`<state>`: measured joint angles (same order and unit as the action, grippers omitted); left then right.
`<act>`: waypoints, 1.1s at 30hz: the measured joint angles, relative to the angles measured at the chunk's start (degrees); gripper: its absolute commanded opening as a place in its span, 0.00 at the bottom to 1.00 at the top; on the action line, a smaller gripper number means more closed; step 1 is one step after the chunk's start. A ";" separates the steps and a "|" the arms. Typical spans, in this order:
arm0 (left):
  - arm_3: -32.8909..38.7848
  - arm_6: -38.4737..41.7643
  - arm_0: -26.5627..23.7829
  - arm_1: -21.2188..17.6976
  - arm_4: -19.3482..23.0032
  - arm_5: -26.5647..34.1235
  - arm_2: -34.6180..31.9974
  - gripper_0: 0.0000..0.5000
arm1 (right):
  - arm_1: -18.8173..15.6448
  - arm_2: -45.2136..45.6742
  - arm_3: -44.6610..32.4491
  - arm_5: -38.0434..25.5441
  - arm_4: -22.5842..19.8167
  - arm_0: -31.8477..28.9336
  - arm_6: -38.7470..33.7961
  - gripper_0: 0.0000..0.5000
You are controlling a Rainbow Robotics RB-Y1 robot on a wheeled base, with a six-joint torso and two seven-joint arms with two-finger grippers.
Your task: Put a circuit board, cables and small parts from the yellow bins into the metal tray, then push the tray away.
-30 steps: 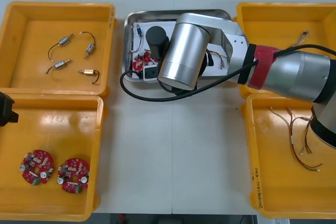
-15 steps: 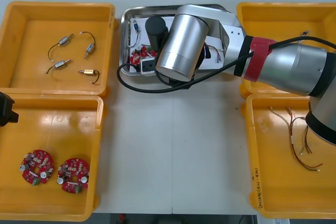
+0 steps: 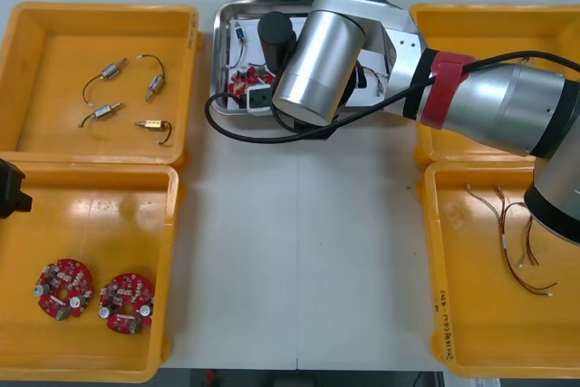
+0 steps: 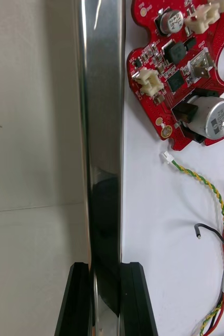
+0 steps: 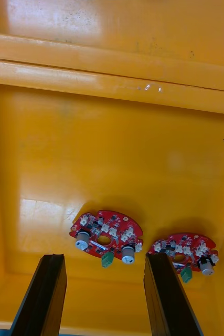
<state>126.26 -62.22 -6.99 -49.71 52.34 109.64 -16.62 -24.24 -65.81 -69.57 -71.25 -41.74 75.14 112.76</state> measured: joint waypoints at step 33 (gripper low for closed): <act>0.01 0.00 0.00 0.00 0.00 0.00 0.00 0.87 | 0.76 0.00 5.41 5.68 0.01 0.52 2.47 0.24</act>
<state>126.26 -62.22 -6.99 -49.71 52.34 109.64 -16.62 -23.48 -65.81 -64.16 -65.56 -41.73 75.65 115.23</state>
